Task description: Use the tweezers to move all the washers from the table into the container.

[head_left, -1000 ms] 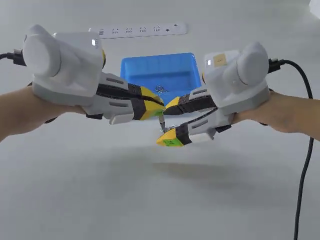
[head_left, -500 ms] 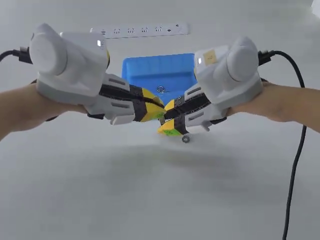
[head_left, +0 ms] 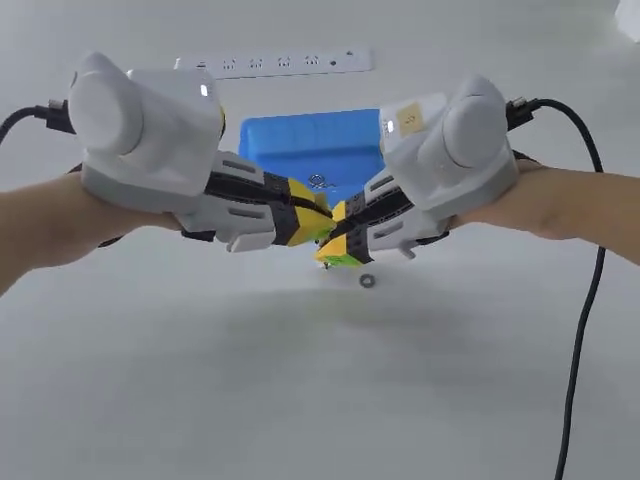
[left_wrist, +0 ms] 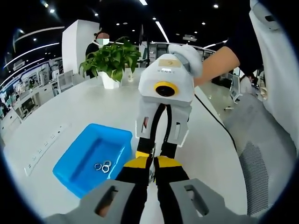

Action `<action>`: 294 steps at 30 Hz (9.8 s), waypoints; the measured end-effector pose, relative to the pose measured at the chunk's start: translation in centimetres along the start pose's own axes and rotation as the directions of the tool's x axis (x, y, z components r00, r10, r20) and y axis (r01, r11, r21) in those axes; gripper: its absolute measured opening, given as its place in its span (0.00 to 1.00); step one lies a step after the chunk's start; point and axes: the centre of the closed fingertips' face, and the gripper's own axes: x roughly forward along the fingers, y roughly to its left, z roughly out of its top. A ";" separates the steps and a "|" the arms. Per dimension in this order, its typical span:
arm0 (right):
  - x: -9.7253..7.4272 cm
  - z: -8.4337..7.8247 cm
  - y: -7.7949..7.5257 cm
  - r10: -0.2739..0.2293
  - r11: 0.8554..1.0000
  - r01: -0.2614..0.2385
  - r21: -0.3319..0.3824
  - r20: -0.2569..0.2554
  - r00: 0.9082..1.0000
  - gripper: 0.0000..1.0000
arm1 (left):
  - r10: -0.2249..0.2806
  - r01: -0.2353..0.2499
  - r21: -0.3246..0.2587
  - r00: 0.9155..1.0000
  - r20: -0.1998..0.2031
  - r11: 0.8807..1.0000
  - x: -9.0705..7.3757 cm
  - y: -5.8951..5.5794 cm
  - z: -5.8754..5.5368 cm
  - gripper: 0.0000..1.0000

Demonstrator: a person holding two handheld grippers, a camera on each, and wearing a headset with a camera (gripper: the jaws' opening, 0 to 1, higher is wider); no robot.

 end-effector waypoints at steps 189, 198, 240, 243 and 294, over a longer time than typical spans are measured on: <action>-1.9 3.0 -8.4 -0.183 0.983 0.182 -0.020 -0.021 0.983 0.11 | 0.214 -0.217 0.014 0.970 0.111 0.976 -2.4 6.9 4.8 0.28; -1.7 3.2 -7.9 -0.164 0.986 0.163 -0.036 -0.023 0.986 0.11 | 0.173 -0.178 0.053 0.981 0.086 0.983 -2.0 6.8 4.8 0.18; -5.1 4.4 -7.0 -0.245 0.968 0.241 0.065 0.071 0.967 0.37 | 0.200 -0.206 0.196 0.978 0.053 0.959 -3.7 6.1 7.3 0.06; -5.9 5.0 -6.7 -0.273 0.960 0.261 0.102 0.123 0.954 0.44 | 0.203 -0.211 0.207 0.978 0.055 0.955 -3.8 5.4 7.6 0.06; -7.6 -1.0 9.0 -0.167 0.961 0.121 0.248 0.174 0.971 1.00 | 0.150 -0.166 0.153 0.982 0.112 0.974 -0.3 -4.4 4.8 0.06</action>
